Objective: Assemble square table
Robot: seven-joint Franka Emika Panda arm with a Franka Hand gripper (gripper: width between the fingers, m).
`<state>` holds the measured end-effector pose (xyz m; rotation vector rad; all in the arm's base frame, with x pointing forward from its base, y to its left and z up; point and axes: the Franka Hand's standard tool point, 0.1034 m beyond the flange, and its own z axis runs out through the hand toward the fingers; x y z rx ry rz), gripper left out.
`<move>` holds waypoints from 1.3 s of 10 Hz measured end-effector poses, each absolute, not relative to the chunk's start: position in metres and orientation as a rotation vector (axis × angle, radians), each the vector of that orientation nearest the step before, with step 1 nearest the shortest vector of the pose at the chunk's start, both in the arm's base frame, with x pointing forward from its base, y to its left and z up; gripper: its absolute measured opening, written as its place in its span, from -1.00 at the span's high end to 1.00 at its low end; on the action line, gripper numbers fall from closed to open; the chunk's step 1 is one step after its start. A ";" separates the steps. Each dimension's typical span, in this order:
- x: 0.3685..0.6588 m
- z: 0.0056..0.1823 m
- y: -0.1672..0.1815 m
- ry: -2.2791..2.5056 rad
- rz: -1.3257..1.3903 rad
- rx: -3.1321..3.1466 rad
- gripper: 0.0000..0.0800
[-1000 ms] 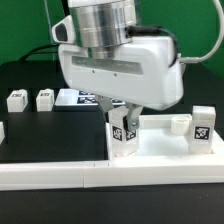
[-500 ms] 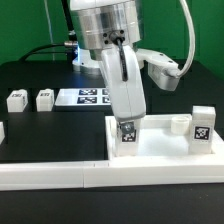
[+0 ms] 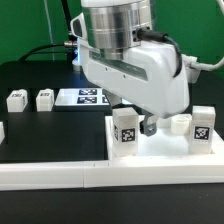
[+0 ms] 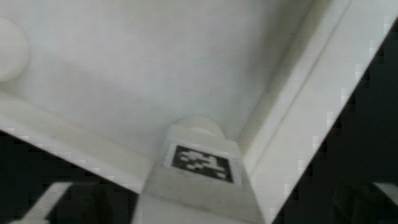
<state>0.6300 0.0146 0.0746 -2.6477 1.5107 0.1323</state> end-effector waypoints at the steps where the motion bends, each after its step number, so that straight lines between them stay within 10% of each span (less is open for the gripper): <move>1: 0.629 0.074 0.013 1.396 0.128 -2.707 -0.61; 11: 0.620 0.065 0.019 0.258 -0.034 -3.090 -0.62; 13: 0.620 0.065 0.014 0.330 -0.033 -3.088 -0.28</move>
Offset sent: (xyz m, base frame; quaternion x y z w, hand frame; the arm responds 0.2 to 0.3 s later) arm 0.0000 0.0000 0.0000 0.0000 0.0000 -0.1938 0.9810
